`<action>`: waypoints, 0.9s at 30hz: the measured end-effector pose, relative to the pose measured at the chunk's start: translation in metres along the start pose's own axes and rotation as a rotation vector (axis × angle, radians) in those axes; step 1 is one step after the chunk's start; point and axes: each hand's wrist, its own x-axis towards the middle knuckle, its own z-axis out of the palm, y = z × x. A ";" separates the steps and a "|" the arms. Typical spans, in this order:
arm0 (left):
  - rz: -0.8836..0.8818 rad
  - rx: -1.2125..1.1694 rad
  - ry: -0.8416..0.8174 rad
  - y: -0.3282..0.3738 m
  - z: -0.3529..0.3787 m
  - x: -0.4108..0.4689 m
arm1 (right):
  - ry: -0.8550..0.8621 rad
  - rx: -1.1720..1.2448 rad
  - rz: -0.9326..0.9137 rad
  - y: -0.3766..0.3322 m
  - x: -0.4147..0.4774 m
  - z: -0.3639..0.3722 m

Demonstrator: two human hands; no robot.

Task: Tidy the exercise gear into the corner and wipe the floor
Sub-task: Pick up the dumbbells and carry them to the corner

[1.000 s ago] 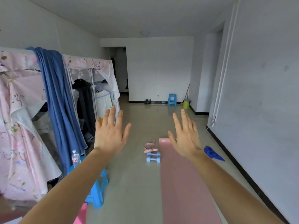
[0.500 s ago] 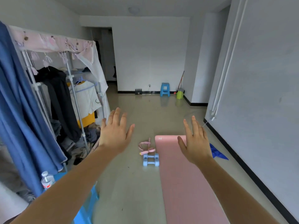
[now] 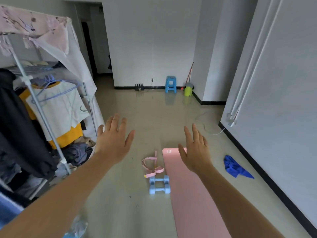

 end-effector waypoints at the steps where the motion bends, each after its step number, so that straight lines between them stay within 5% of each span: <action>1: 0.006 -0.006 0.002 -0.010 0.015 0.023 | -0.001 -0.014 -0.017 -0.003 0.021 0.015; 7: 0.071 -0.062 -0.058 -0.063 0.143 0.157 | -0.068 -0.085 0.077 -0.003 0.127 0.124; 13: 0.240 -0.128 -0.219 -0.068 0.258 0.281 | -0.162 -0.107 0.404 0.011 0.185 0.201; 27: 0.760 -0.177 -0.588 0.108 0.457 0.430 | -0.276 0.003 1.044 0.117 0.213 0.326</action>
